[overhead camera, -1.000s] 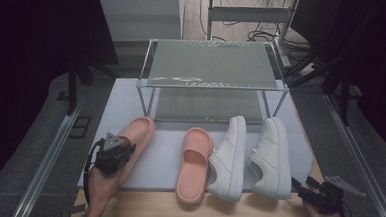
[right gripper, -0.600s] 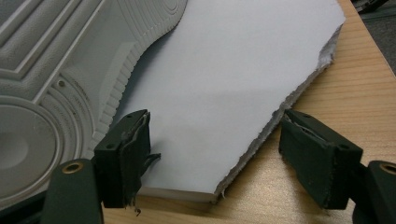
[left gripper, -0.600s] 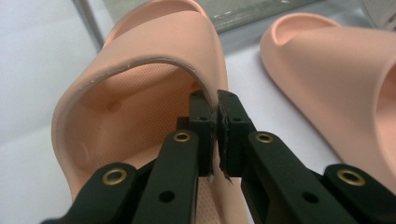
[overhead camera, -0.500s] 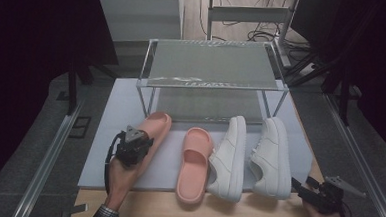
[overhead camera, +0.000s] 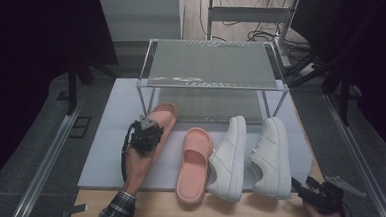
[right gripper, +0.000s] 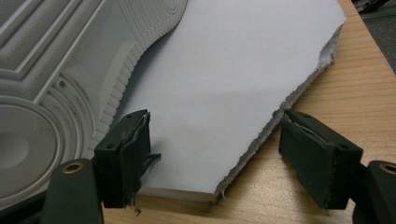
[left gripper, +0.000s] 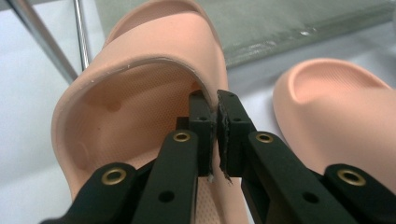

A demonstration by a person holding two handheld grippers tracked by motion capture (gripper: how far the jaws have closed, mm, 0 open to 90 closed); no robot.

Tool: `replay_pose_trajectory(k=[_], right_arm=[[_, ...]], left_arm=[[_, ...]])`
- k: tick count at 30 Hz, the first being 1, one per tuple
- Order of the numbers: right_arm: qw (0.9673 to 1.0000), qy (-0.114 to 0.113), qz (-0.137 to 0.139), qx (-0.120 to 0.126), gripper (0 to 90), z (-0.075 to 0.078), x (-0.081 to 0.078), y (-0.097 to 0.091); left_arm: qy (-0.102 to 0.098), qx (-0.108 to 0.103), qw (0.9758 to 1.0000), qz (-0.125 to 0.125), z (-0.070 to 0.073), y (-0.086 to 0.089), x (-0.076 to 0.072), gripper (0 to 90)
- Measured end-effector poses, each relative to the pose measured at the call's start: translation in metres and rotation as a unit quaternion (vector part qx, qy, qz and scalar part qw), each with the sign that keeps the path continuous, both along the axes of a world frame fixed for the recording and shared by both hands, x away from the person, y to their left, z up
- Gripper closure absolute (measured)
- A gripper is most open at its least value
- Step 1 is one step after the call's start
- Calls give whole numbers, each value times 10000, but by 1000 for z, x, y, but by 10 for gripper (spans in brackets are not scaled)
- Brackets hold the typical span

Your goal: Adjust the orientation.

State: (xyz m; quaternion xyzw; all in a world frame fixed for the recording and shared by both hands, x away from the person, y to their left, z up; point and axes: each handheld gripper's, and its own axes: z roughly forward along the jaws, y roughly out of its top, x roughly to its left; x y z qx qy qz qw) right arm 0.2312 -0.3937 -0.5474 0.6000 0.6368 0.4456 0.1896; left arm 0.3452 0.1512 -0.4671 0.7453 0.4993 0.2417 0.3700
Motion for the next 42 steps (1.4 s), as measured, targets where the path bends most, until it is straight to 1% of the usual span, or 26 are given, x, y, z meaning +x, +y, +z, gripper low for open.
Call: replay_pose_trajectory(k=[3,8,12,15,18,19,21,22,23,24,25,26,28,31,33,35,38,40,42], right_arm=[[10000,1,2,2,253,0,0,0],[10000,2,6,4,253,0,0,0],[10000,4,12,8,254,0,0,0],[10000,4,14,16,254,0,0,0],[10000,4,17,10,254,0,0,0],[10000,4,18,11,254,0,0,0],[10000,4,16,17,254,0,0,0],[10000,4,20,12,254,0,0,0],[10000,4,21,11,254,0,0,0],[10000,4,23,13,254,0,0,0],[10000,4,23,12,254,0,0,0],[10000,-1,18,13,254,0,0,0],[10000,-2,19,13,254,0,0,0],[10000,2,27,8,254,0,0,0],[10000,2,29,6,254,0,0,0],[10000,2,29,6,254,0,0,0],[10000,1,31,3,254,0,0,0],[10000,1,30,4,253,0,0,0],[10000,1,32,0,254,0,0,0]], left_arm=[[-29,-34,10000,80,-1,-6,9,856],[37,-91,9995,298,-5,-11,25,854],[-16,-18,9989,471,-9,-17,35,854],[-68,-9,9983,577,-12,-20,41,853],[-53,77,9985,540,-15,-27,46,853],[-23,74,9986,527,-16,-28,48,851],[110,-114,9988,463,-18,-28,51,836],[160,-162,9988,433,-19,-28,52,805],[203,-189,9989,391,-20,-28,53,798],[236,-214,9989,357,-20,-27,52,777],[244,-275,9988,338,-20,-26,51,771],[237,-287,9988,309,-19,-25,49,766],[181,-266,9992,232,-15,-22,44,756],[91,-320,9994,128,-9,-16,35,747],[19,-283,9996,72,-6,-12,28,750],[-38,-296,9996,11,-3,-6,21,783],[-31,-370,9993,-73,-3,4,10,858],[21,-375,9992,-128,-5,11,2,893],[147,-463,9985,-252,-8,18,-5,898]])
